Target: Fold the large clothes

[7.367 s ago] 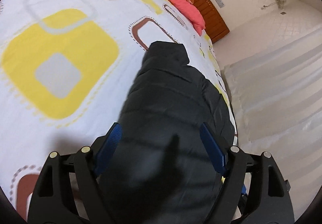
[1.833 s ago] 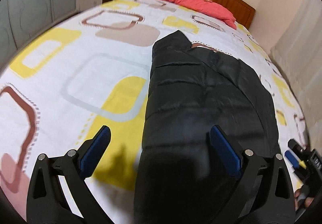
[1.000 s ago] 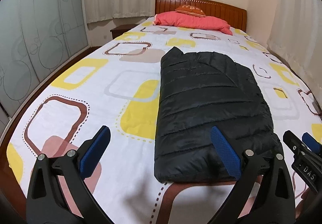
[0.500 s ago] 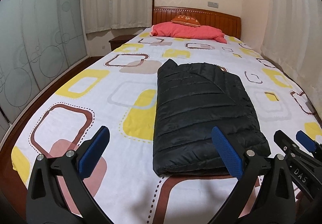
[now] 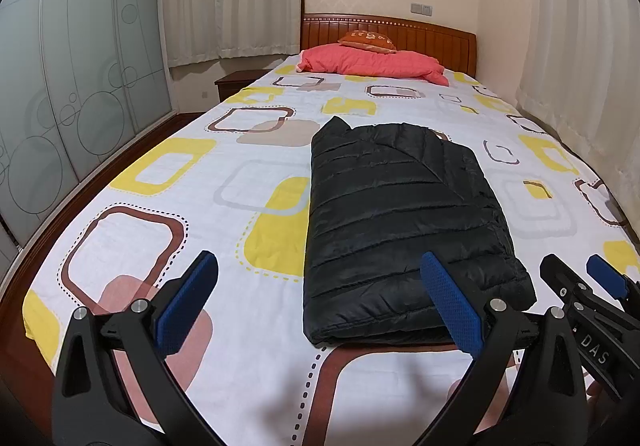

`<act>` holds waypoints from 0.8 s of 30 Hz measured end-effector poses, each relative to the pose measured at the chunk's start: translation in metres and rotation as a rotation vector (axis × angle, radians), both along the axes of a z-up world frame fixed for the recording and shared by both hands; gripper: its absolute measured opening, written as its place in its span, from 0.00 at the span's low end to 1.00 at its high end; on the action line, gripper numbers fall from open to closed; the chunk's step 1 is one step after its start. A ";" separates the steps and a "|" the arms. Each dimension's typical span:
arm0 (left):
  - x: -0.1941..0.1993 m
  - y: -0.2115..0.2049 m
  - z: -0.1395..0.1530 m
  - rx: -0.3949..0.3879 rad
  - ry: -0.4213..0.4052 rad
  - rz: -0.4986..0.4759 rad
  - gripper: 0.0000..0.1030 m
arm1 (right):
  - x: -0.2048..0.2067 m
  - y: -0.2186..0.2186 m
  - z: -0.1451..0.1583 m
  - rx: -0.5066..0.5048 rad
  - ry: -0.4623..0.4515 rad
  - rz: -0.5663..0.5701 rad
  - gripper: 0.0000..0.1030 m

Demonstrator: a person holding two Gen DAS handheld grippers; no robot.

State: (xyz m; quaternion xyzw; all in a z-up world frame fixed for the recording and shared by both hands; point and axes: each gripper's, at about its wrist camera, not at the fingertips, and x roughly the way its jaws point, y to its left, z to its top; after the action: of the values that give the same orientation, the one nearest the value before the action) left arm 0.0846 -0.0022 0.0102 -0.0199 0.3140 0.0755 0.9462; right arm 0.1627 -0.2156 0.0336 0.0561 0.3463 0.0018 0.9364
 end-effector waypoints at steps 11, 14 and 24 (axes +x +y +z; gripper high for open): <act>0.000 -0.001 0.000 0.009 0.002 -0.003 0.98 | 0.000 0.001 0.000 -0.001 0.001 -0.001 0.73; -0.001 0.000 0.000 0.009 0.001 0.001 0.98 | 0.000 0.002 0.000 0.000 0.001 -0.002 0.73; 0.001 0.004 0.000 0.008 0.004 -0.009 0.98 | 0.000 0.004 0.002 -0.005 -0.002 0.006 0.73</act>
State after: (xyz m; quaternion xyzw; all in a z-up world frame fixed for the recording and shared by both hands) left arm 0.0855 0.0019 0.0105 -0.0147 0.3156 0.0728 0.9460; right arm 0.1624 -0.2117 0.0354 0.0526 0.3455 0.0039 0.9369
